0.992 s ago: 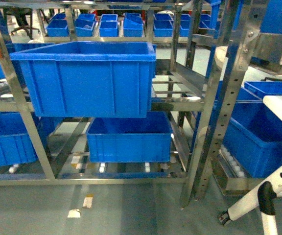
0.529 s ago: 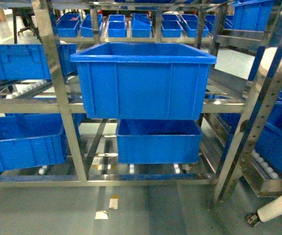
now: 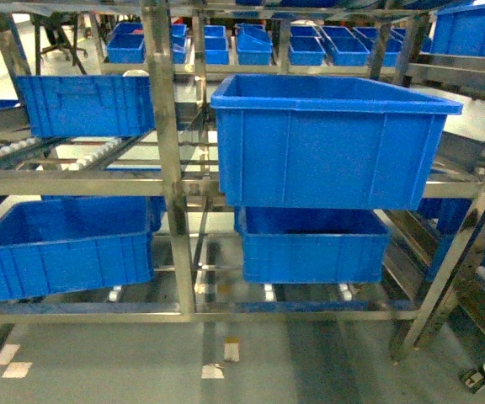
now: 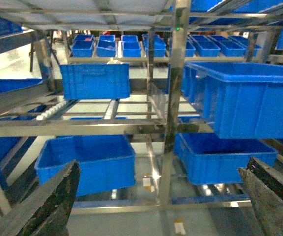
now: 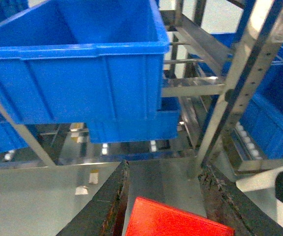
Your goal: Place magnetic block on left shelf second layer
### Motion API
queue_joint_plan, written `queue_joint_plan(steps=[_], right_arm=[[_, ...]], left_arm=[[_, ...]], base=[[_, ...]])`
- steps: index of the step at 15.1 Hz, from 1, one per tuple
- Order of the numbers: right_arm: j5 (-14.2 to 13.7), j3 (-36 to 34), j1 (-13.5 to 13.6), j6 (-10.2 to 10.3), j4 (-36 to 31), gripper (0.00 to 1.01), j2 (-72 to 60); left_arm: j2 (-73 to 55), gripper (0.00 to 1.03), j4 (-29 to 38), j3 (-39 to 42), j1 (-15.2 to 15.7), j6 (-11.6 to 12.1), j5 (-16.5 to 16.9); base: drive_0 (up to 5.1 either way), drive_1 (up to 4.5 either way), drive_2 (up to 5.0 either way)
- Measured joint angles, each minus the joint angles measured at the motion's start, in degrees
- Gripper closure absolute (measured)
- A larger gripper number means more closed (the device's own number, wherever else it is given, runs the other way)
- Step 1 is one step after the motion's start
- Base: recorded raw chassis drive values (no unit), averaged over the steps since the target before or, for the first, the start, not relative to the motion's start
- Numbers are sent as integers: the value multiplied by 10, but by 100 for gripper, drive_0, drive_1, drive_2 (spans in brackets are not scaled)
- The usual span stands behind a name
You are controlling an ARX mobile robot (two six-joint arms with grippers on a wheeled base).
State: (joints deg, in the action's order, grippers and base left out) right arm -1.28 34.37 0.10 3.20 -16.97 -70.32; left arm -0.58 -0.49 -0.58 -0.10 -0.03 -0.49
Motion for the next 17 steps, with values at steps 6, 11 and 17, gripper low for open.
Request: queue_joint_plan(steps=[6, 11, 17], right_arm=[[-2, 0, 2, 0, 3, 62, 3], [-2, 1, 2, 0, 3, 62, 3], [0, 0, 2, 0, 2, 62, 2]], left_arm=[[0, 5, 3, 0, 0, 0, 3], [0, 5, 3, 0, 0, 0, 4], [0, 5, 5, 0, 0, 0, 5]], base=[[0, 270, -271], [7, 435, -420], [5, 430, -421]])
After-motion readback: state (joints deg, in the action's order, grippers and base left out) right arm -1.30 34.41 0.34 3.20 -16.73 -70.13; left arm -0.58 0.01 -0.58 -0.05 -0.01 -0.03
